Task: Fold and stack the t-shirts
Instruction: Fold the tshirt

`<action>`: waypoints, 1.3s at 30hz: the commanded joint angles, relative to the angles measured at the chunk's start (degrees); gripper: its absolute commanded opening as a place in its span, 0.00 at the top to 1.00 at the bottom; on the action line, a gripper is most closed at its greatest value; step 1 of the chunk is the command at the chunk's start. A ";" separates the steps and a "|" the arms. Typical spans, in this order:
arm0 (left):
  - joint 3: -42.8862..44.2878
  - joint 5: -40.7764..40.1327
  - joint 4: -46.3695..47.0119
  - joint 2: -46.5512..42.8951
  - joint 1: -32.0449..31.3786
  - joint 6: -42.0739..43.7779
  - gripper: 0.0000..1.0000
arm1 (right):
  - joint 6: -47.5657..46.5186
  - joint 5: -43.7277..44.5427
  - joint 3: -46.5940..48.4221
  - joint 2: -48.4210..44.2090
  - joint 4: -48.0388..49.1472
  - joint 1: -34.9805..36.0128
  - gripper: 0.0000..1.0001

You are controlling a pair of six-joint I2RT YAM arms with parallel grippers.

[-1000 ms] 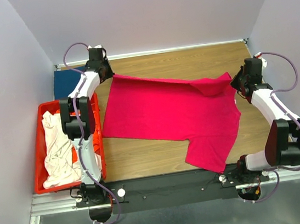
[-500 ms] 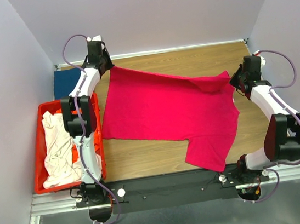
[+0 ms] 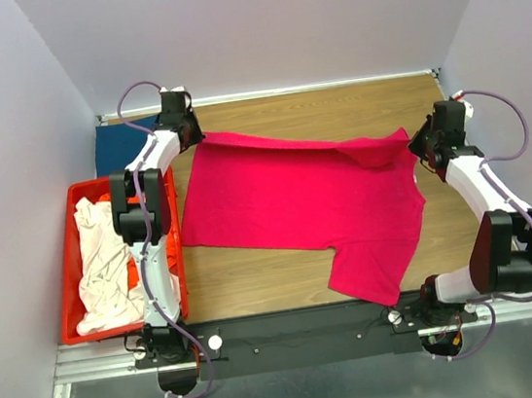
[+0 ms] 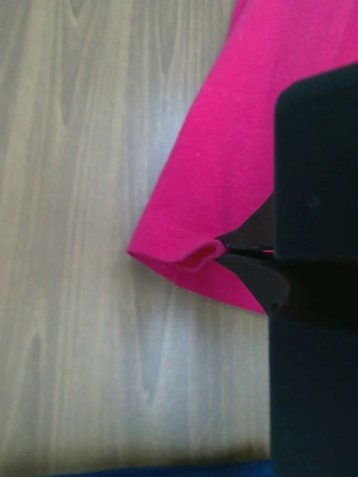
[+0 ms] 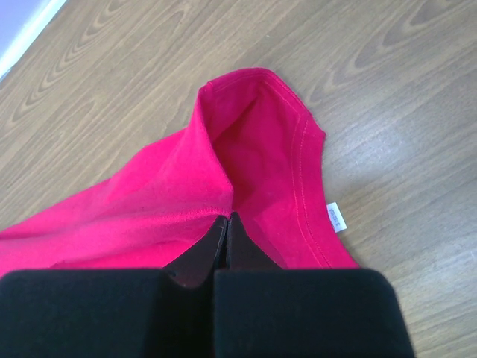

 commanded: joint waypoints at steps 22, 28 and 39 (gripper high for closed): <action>-2.56 -6.48 -6.42 1.57 0.66 -0.93 1.00 | 1.64 6.28 -8.14 1.57 -0.89 -0.33 0.99; -5.20 -6.84 -5.55 -0.72 0.66 -1.98 1.00 | 2.17 5.67 -7.97 1.05 -0.89 -0.33 0.99; -7.13 -7.36 -5.46 -0.81 0.57 -3.13 1.00 | 2.96 6.28 -9.99 1.66 -0.89 -0.33 0.99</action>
